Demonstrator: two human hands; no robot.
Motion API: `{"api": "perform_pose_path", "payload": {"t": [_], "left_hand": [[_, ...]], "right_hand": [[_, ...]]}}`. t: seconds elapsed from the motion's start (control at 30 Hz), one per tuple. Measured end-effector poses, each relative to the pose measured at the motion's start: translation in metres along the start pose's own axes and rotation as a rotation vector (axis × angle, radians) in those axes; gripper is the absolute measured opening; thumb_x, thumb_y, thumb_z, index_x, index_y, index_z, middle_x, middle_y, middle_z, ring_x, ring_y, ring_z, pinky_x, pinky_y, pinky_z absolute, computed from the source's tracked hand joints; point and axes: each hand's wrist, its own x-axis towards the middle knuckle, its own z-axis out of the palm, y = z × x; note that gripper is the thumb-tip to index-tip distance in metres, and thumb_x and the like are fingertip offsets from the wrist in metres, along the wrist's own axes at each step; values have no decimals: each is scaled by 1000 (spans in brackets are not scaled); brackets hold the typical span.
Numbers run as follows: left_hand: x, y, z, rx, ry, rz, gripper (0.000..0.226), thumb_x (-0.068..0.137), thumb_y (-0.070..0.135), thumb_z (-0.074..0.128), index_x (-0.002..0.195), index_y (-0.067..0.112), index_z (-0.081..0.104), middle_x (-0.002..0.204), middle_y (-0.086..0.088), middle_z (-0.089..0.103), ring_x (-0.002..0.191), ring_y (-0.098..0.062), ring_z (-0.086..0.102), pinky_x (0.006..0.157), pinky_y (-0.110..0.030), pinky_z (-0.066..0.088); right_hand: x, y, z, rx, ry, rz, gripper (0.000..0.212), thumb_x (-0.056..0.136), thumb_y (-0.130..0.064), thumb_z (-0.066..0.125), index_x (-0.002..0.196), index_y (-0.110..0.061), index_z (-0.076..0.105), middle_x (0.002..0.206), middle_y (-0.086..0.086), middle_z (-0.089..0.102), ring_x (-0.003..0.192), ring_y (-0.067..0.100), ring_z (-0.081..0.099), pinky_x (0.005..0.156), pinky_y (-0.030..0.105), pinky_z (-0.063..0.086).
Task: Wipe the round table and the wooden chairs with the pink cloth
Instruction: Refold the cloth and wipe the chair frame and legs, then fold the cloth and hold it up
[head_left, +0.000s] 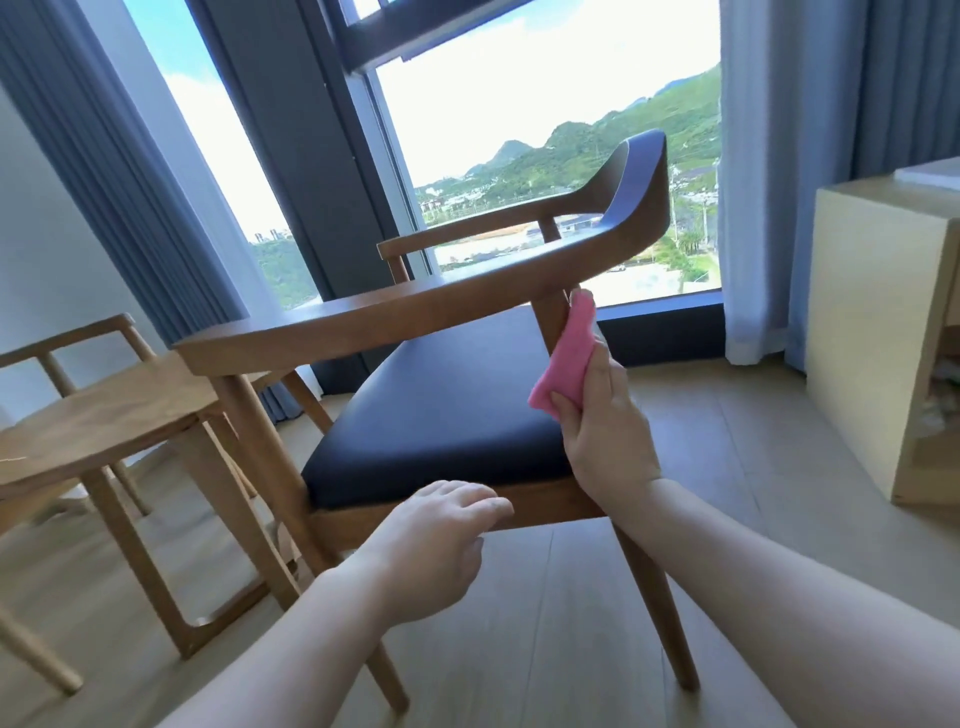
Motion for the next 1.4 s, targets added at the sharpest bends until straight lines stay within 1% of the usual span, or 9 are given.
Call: {"api": "perform_pose_path", "payload": {"t": [0.17,0.27,0.5,0.63,0.77,0.93,1.13,1.3,1.4], "left_hand": [[12,-6,-32,9,89,22,40,95,25,48,134,35,48,135,17,51,127,-5,42,104,-15,23],[22,-6,-55,-6,183,9,36,94,23,50,129,32,54,129,15,57,120,-6,50,100,-14,31],[48,15,-117,-237,481,12,33,88,24,65,120,27,57,107,20,58,93,0,60,83,-10,48],[66,25,-163,-471,570,30,48,81,38,71,123,32,48,106,20,58,96,-2,58,84,-10,47],[90,17,-238,-615,495,6,32,84,24,70,112,30,56,94,21,61,89,-1,60,78,-12,48],[133,-14,-401,-808,451,-96,33,89,9,63,97,37,48,81,7,60,65,-9,60,61,-26,52],[194,-23,-615,-815,347,-164,20,91,24,63,101,35,49,88,4,63,72,-7,67,67,-29,59],[237,-7,-744,-830,327,-149,26,82,27,73,94,39,53,77,6,63,65,-3,64,60,-18,53],[248,-11,-786,-761,309,-158,35,79,25,76,99,39,51,70,7,57,57,3,56,55,-12,46]], "right_hand": [[38,-30,-20,-156,-62,-15,69,94,-44,48,144,-4,26,126,14,52,102,31,61,79,33,51],[39,-34,-37,-177,-89,-63,64,89,-50,46,133,-5,44,110,9,61,93,26,64,78,32,55],[55,-62,-86,354,-130,-204,4,93,-22,63,92,-18,61,75,-13,59,69,11,62,60,20,50],[78,-97,-101,464,-221,-111,13,93,-23,60,97,-11,60,77,1,61,66,17,59,59,36,53],[131,-145,-127,480,-307,-19,17,94,-27,55,101,-13,61,83,6,64,71,22,61,64,41,53],[248,-225,-196,488,-506,90,56,89,-45,53,141,-34,36,99,-3,67,79,18,67,71,31,58],[403,-340,-292,259,-569,-39,90,62,-76,66,139,-56,23,119,-32,51,93,-2,62,78,23,55],[504,-419,-357,268,-612,-140,59,77,-21,73,126,-40,47,95,-10,68,80,9,66,70,29,57],[546,-426,-392,217,-599,-110,33,79,-9,66,106,-28,66,83,-6,69,71,4,63,60,16,51]]}}
